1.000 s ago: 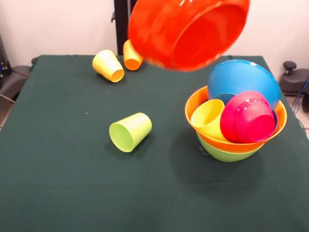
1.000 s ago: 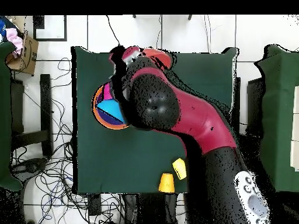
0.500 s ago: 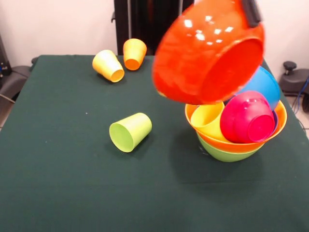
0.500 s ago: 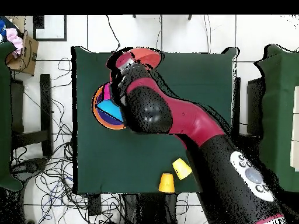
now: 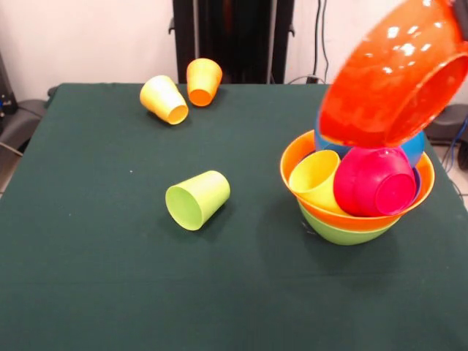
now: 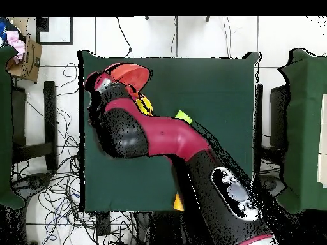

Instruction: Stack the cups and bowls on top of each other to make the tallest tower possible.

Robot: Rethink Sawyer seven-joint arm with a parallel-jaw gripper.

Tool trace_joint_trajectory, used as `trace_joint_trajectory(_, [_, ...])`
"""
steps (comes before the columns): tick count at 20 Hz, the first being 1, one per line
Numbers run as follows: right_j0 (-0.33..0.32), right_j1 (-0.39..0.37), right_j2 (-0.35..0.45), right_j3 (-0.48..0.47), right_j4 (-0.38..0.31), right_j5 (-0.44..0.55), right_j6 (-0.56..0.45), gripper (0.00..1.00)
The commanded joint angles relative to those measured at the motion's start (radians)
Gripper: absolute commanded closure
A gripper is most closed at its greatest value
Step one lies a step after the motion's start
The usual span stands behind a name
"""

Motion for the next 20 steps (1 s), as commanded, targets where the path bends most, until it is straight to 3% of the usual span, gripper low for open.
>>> trace_joint_trajectory(1, [0.219,-0.116,-0.347,0.047,0.042,0.128,0.136,1.0])
trace_joint_trajectory(4, [0.288,-0.13,-0.449,0.02,0.071,0.196,0.161,1.0])
trace_joint_trajectory(5, [0.287,-0.143,-0.448,0.037,0.08,0.196,0.169,1.0])
trace_joint_trajectory(6, [0.339,-0.138,-0.522,0.017,0.081,0.226,0.18,1.0])
trace_joint_trajectory(9, [0.38,-0.142,-0.578,0.035,0.099,0.213,0.194,1.0])
trace_joint_trajectory(11, [0.328,-0.16,-0.505,0.082,0.107,0.165,0.187,1.0])
trace_joint_trajectory(12, [0.211,-0.178,-0.336,0.146,0.09,0.084,0.2,1.0])
trace_joint_trajectory(15, [0.085,-0.184,-0.149,0.206,0.014,-0.022,0.253,1.0])
trace_joint_trajectory(20, [0.042,-0.192,-0.073,0.277,-0.03,-0.125,0.329,1.0])
